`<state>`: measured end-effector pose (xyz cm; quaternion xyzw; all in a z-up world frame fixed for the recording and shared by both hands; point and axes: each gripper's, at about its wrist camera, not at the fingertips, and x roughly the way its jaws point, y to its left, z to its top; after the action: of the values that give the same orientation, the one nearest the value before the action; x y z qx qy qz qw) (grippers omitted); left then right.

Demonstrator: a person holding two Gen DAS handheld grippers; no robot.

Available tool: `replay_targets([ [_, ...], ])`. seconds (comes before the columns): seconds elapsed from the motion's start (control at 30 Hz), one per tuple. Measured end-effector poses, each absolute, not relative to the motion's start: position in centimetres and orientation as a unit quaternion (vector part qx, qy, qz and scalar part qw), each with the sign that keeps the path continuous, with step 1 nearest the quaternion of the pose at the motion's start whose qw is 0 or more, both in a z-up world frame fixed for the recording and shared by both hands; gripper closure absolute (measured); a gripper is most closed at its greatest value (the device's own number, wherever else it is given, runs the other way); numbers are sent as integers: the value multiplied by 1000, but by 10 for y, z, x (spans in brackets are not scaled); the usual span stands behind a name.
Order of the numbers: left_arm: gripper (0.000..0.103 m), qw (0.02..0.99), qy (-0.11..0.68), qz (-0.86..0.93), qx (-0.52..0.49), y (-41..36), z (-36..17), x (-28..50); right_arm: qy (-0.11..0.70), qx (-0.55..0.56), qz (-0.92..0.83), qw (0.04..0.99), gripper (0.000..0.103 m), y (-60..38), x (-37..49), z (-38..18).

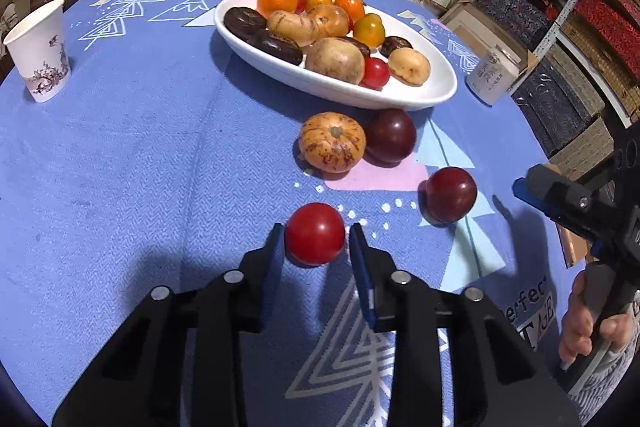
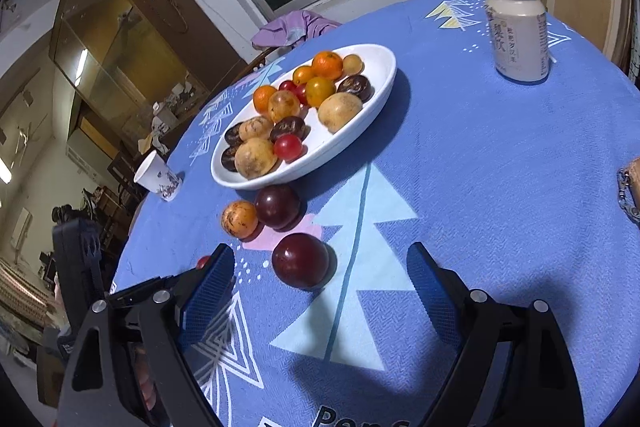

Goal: Organize fruits
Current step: 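Grasp the last red tomato with the left tool, then grasp a dark red plum with the right tool while the left tool holds the tomato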

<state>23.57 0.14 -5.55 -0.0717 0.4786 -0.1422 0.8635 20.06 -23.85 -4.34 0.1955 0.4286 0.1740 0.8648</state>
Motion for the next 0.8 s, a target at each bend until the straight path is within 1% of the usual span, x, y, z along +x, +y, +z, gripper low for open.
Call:
replay_targets([
  [0.17,74,869,471,-140,-64,-1,-52,232,433,169,189,865,14,-222,198,-48],
  [0.2,74,871,468,-134,-61,0,-51,231,431,165,192,866,15,-220,197,-48],
  [0.27,74,875,463,-126,-66,5,-47,231,430,155,199,867,20,-215,197,-49],
  [0.43,74,878,459,-118,-71,11,-44,231,432,143,202,867,22,-206,200,-52],
  [0.5,74,877,460,-118,-71,12,-44,231,436,137,200,867,26,-202,204,-54],
  [0.57,74,877,461,-117,-70,12,-45,231,444,132,201,863,34,-196,207,-58],
  [0.6,74,877,461,-117,-68,12,-45,230,449,126,200,862,35,-193,209,-61],
  [0.8,74,877,462,-115,-61,10,-47,230,453,88,187,867,48,-183,209,-67],
])
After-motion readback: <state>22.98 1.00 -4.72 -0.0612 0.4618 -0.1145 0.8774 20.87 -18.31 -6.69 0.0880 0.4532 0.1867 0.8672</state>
